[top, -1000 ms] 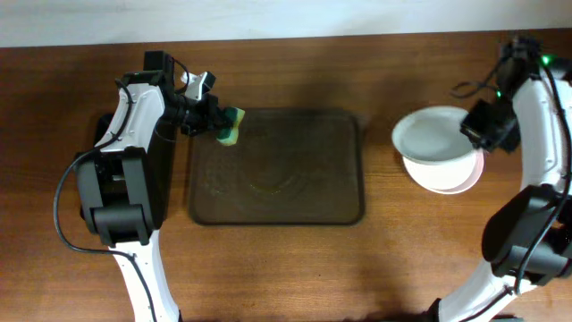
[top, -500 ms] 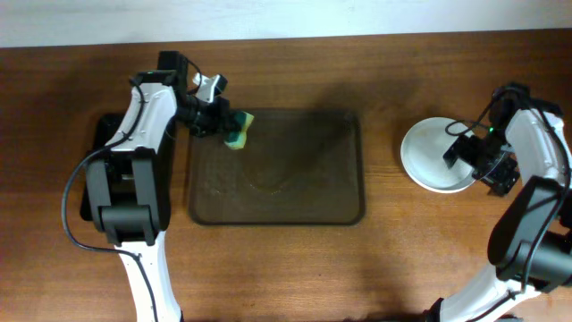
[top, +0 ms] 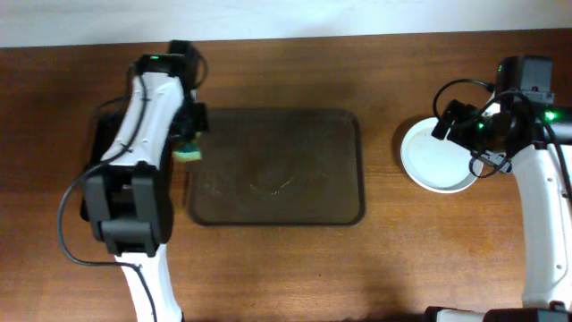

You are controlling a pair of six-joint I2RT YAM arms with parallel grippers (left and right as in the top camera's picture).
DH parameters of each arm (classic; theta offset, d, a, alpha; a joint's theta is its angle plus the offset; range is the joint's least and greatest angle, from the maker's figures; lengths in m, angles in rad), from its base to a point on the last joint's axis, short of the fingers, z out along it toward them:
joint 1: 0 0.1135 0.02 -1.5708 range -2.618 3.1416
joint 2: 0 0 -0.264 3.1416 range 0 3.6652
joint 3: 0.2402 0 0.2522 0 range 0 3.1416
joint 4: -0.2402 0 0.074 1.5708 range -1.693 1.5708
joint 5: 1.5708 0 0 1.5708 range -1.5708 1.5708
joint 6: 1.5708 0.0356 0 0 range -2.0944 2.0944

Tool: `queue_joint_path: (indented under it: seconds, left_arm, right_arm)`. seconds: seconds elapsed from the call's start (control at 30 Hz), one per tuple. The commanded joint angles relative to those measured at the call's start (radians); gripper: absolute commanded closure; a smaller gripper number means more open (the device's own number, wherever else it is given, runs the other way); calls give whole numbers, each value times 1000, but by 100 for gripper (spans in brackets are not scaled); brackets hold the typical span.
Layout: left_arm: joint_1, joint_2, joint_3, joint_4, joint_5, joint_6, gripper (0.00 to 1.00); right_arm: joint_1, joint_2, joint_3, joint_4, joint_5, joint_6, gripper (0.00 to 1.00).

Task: Clean dirty plates on tray and stack at the side

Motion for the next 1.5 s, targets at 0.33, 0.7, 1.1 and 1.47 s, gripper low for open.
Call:
queue_joint_path:
  seconds: [0.33,0.7,1.1,1.47]
  left_arm:
    - [203,-32,9,51,-48,-49,43]
    - [200,-396,170,45,82,-49,1]
    - [200,-445,170,43,82,-49,1]
    - [200,-445,170,43,82,-49,1]
  right_arm:
    - [50,58,7,-12,-6,-11,2]
    - [50,-158,220,-166,-64,-123,10]
    - [50,-515,298,-333,-24,-122,2]
    - [56,-669,-87,79,-49,-124,2]
